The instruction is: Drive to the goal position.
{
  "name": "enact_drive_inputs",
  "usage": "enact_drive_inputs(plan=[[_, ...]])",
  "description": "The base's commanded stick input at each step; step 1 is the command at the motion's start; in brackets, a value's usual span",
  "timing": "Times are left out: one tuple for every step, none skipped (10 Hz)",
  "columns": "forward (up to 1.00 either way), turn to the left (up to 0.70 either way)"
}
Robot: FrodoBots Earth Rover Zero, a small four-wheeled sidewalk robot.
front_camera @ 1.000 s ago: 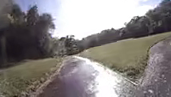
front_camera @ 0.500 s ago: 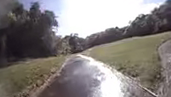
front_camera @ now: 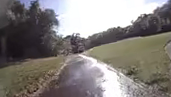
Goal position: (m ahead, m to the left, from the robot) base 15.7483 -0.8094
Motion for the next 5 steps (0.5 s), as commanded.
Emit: enact_drive_inputs(plan=[[0.7, 0.0], [0.7, 0.0], [0.7, 0.0], [0.7, 0.0], [0.7, 0.0]])
